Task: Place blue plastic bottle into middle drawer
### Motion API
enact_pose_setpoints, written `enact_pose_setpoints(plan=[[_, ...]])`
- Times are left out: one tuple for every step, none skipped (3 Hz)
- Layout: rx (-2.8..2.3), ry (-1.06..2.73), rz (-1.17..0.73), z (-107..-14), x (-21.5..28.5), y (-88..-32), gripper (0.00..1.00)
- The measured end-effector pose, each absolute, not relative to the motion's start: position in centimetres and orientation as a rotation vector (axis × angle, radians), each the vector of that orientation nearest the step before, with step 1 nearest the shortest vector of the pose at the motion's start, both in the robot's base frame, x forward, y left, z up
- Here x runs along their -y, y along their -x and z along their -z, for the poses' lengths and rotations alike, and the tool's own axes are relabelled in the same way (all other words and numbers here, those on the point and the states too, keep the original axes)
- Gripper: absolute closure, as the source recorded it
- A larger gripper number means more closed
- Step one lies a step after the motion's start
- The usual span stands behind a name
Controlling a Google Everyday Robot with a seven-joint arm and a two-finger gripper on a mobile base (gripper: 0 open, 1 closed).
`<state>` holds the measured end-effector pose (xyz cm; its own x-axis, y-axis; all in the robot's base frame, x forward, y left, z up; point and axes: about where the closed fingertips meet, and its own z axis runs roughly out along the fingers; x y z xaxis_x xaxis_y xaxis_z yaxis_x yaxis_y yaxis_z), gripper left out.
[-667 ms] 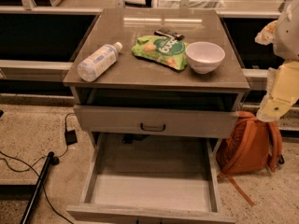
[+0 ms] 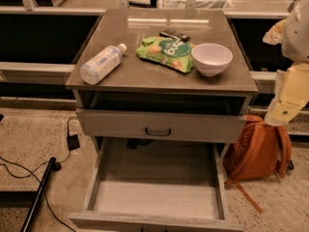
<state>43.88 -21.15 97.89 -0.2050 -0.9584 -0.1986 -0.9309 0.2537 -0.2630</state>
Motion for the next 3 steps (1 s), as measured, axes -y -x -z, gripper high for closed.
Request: enact_pose_setpoints(plan=[[-2.043,1.945,0.261,-97.3,15.1,-45.0,0.0],[-1.642,2.289,0.497,-95.1,5.3,-44.6,0.0],[-1.514,2.393,0.548,-93.5,2.5,-43.9,0.0]])
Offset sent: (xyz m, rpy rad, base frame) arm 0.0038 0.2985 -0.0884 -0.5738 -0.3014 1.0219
